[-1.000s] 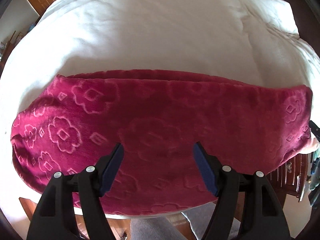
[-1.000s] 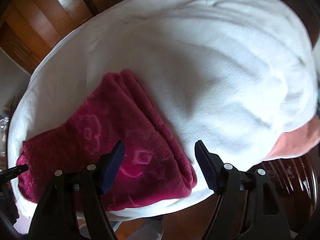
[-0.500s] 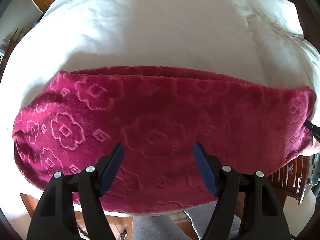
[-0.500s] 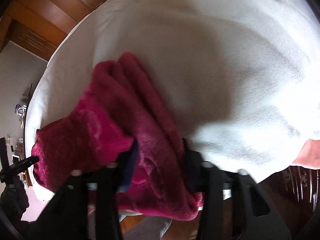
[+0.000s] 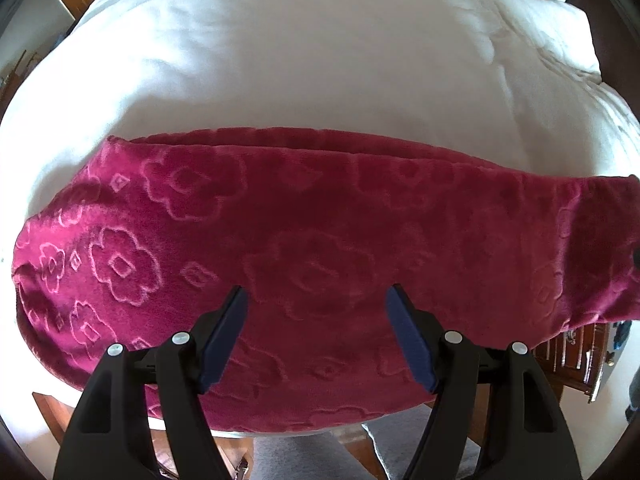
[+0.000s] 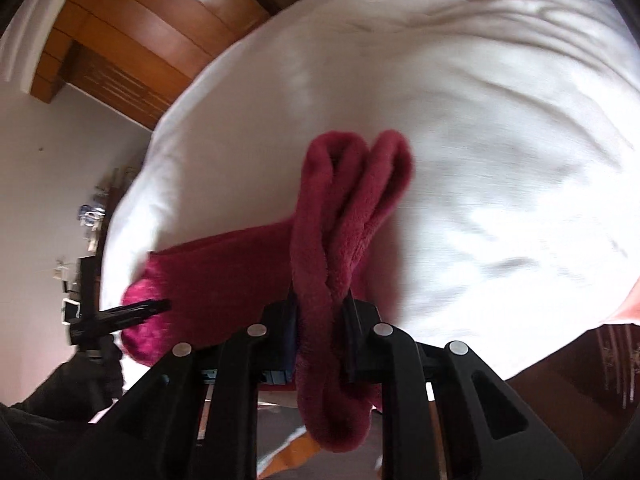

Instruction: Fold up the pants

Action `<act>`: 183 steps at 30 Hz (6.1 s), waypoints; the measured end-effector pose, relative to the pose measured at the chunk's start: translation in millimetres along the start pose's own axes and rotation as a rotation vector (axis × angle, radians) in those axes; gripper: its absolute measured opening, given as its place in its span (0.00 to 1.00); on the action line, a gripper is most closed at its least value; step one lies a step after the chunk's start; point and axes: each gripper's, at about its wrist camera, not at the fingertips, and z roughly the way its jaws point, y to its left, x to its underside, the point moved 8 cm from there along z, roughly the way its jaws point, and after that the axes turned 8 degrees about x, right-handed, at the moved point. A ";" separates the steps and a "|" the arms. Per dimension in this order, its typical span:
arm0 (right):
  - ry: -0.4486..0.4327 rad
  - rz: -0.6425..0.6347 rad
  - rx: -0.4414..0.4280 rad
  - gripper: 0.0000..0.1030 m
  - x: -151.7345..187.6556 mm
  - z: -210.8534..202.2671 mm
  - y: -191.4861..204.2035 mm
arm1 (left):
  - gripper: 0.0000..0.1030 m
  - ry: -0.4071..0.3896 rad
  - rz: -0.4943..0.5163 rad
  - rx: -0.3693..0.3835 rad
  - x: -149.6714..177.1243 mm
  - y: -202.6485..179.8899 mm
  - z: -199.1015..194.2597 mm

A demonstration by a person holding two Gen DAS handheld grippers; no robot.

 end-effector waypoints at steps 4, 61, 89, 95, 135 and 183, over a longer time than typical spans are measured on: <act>-0.007 -0.033 -0.056 0.18 0.9 -3.0 51.2 | 0.69 -0.012 -0.010 0.017 -3.1 20.8 -6.9; 0.360 -0.407 -0.154 0.47 128.3 173.4 277.4 | 0.69 0.012 -0.163 0.036 58.3 215.0 -53.6; 0.268 -0.417 0.010 0.47 75.7 113.9 133.1 | 0.84 -0.026 -0.301 -0.049 143.1 146.1 22.4; 0.265 -0.407 0.019 0.47 74.1 114.2 124.5 | 0.84 -0.038 -0.324 -0.047 160.6 155.2 25.4; 0.222 -0.428 0.064 0.47 112.0 168.9 316.3 | 0.83 -0.287 -0.926 -0.003 267.3 575.3 -110.0; 0.206 -0.418 0.169 0.47 113.4 153.4 311.0 | 0.35 -0.408 -0.889 0.365 238.3 547.8 -101.8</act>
